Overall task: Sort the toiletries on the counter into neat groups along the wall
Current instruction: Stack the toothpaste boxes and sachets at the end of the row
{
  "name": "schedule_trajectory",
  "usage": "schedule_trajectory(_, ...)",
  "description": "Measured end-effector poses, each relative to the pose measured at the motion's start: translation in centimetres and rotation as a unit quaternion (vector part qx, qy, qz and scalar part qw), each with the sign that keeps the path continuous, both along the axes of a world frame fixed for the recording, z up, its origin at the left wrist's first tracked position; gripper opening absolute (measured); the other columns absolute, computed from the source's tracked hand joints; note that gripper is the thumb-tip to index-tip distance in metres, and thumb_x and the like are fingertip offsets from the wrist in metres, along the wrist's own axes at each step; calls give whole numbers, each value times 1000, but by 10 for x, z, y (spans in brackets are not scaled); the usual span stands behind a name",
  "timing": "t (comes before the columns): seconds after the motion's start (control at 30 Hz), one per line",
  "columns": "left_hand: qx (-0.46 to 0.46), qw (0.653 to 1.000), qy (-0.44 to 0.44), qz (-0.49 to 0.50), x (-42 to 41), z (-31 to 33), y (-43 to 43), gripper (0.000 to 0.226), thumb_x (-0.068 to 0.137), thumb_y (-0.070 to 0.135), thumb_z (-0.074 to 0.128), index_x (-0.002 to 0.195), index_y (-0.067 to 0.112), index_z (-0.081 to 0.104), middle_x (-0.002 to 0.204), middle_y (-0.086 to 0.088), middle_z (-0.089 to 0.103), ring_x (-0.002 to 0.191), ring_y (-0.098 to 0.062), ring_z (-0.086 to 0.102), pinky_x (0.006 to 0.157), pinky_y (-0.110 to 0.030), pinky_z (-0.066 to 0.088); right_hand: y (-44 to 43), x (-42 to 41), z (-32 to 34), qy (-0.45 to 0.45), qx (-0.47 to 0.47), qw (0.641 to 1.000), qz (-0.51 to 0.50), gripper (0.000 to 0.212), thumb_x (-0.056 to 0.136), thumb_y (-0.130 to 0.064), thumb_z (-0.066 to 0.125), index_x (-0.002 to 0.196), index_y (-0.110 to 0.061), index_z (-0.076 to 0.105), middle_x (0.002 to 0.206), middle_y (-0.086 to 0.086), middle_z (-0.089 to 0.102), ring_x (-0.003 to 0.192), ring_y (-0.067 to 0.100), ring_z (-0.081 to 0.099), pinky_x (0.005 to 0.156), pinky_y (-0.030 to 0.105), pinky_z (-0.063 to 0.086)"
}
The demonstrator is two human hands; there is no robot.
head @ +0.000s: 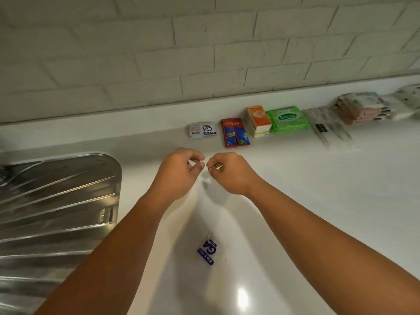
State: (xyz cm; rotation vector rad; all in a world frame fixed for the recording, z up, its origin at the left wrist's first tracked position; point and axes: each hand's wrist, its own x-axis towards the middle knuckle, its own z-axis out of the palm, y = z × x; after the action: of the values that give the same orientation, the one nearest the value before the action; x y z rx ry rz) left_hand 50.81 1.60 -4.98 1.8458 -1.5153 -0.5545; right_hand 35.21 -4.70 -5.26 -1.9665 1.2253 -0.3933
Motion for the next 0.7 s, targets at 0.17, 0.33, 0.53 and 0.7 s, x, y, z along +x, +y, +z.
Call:
schedule_trajectory(0.17,91,993,-40,-69,-11,-23,58,18,89,22,71,107,22,71,102,10,64,79,-2,57,74,-10,40,55,-21,-11,85,-22,996,21,21,89,-14,63,108,-14,71,108,2,71,97,18,65,88,28,50)
schedule_trajectory(0.33,173,975,-71,-123,-23,-54,105,49,76,40,82,118,21,66,111,7,61,87,-4,54,80,-15,40,102,-35,-38,228,28,972,43,37,84,-32,70,117,-17,65,116,2,66,107,24,61,87,29,48)
schedule_trajectory(0.53,175,968,-129,-127,-35,-72,125,75,68,56,83,130,21,58,125,3,53,117,-15,50,93,-21,40,131,-31,-52,262,31,964,7,42,78,-37,77,110,-15,63,107,5,62,98,25,61,83,36,52)
schedule_trajectory(0.7,182,962,-138,-149,-31,-73,116,58,69,48,85,117,23,64,116,3,54,107,-16,53,86,-24,43,131,-29,-56,265,64,962,-2,36,79,-36,77,105,-18,59,102,1,62,97,24,60,81,35,52)
